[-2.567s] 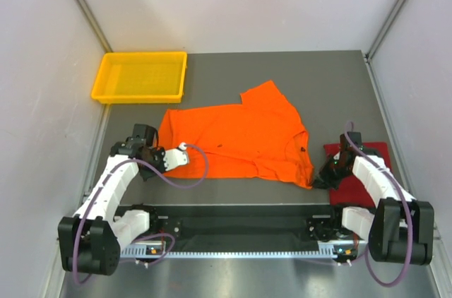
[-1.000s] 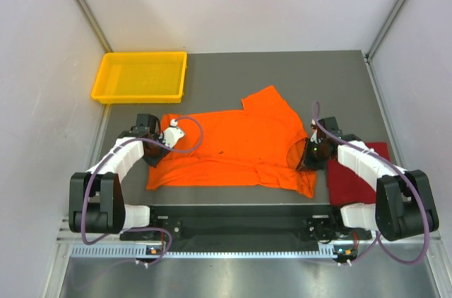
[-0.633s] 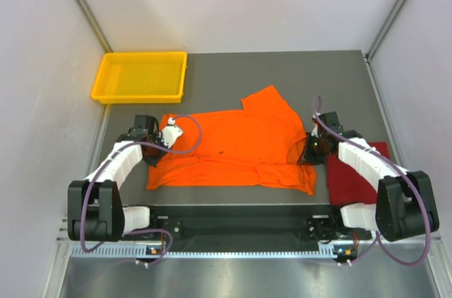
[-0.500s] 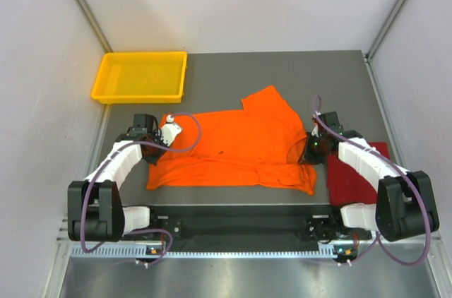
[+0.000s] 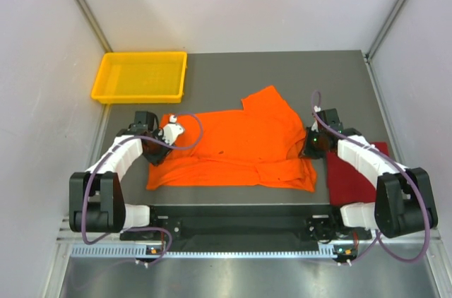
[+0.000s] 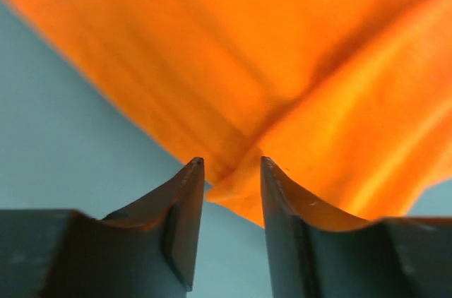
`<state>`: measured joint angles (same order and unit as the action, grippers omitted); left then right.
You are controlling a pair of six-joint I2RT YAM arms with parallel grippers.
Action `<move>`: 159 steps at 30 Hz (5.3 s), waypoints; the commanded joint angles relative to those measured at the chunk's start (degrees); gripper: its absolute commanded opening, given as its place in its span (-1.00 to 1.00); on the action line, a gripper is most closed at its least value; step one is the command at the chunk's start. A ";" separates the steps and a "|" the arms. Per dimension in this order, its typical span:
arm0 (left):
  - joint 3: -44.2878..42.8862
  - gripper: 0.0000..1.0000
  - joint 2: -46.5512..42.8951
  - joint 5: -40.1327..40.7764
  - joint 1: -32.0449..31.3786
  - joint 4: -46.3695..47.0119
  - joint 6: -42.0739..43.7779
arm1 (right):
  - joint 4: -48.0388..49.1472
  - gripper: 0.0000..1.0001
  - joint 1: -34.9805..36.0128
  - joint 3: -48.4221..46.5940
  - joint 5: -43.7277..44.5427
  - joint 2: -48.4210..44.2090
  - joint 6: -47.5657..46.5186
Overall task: Fold and stack the t-shirts
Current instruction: Fold the tshirt
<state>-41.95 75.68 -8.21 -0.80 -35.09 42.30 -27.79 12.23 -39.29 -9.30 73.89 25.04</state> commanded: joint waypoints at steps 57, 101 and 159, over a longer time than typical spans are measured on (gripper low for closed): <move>-3.75 -0.02 1.59 5.48 2.11 -2.34 -1.00 | -5.07 -0.05 -0.10 -9.77 8.77 0.25 -4.92; 1.70 -1.00 -8.18 3.11 4.58 -28.88 3.40 | -31.70 -1.00 -0.19 10.72 -1.33 -33.19 14.87; -25.28 -0.19 33.13 -9.82 13.54 11.89 -37.47 | 4.68 -1.00 3.85 -43.59 -5.11 39.32 -6.05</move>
<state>-67.05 106.56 -17.04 12.78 -18.98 3.62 -24.21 14.94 -83.11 -12.51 117.78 18.24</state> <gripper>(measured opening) 0.434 0.006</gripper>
